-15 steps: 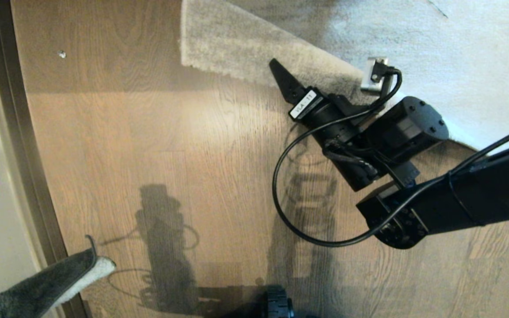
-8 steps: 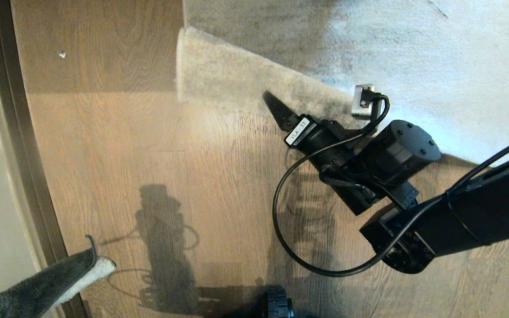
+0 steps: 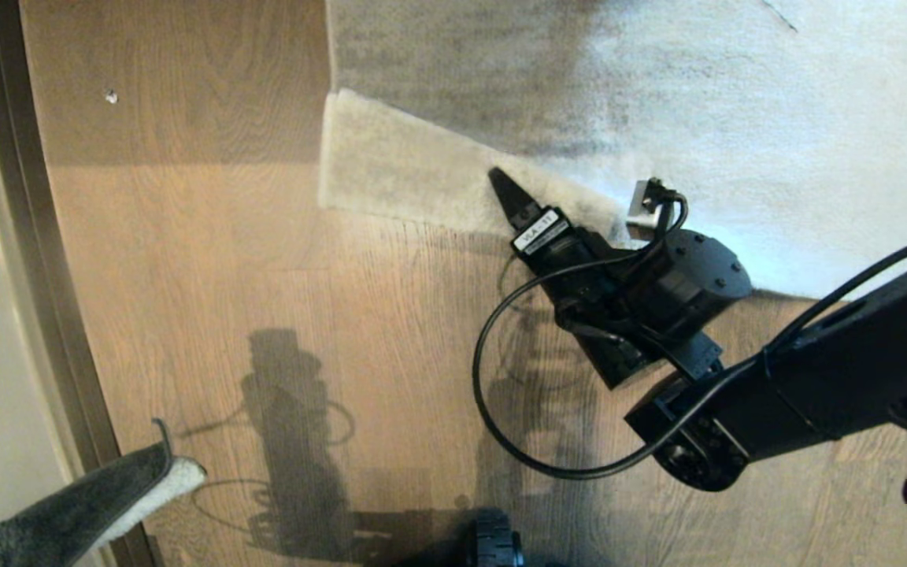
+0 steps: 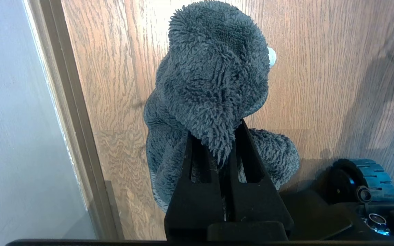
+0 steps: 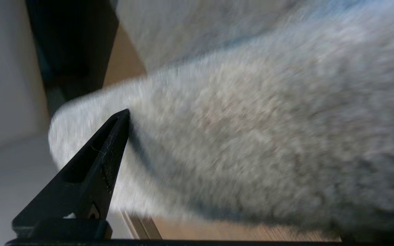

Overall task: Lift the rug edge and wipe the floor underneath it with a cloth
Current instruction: Lift up the carpet

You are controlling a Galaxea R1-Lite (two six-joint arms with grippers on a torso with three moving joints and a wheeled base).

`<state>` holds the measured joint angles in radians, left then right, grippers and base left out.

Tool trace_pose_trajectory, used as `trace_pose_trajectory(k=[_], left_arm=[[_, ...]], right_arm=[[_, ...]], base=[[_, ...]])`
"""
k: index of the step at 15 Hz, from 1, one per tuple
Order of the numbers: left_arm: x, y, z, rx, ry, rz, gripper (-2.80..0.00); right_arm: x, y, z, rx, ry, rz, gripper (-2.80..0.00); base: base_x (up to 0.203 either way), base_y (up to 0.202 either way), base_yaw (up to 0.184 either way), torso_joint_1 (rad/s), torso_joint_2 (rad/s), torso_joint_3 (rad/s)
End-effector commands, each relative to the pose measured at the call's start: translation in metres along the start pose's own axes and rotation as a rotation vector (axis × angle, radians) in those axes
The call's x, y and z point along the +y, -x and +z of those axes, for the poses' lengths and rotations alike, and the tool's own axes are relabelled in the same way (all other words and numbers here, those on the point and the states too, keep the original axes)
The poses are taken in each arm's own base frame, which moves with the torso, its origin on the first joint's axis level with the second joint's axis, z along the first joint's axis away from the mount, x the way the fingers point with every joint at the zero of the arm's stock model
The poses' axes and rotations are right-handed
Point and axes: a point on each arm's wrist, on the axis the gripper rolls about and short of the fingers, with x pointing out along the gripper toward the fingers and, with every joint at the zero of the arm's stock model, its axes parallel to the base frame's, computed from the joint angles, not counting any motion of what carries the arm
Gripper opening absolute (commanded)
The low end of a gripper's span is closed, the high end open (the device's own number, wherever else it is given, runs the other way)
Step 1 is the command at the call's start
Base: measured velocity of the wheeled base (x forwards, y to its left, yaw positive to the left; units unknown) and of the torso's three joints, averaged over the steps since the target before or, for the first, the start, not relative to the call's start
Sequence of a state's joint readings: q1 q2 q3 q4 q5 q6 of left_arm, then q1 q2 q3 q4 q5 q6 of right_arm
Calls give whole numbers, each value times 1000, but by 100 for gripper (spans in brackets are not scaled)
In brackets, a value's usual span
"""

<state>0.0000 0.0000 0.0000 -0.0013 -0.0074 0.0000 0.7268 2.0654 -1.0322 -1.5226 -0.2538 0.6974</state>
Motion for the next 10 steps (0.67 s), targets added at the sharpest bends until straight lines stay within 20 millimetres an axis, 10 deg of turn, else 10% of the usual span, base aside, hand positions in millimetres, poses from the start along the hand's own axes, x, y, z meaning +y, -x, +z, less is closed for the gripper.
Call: trace_pose_trajectory(k=[1, 10], left_arm=[[0, 0, 0, 0, 1, 0, -280], [0, 0, 0, 0, 0, 0, -280]], right_arm=[[2, -4, 0, -58, -45, 6, 0], [19, -4, -23, -73, -177, -4, 0]], base=[[0, 0, 0, 0, 0, 0], [0, 0, 0, 0, 0, 0]])
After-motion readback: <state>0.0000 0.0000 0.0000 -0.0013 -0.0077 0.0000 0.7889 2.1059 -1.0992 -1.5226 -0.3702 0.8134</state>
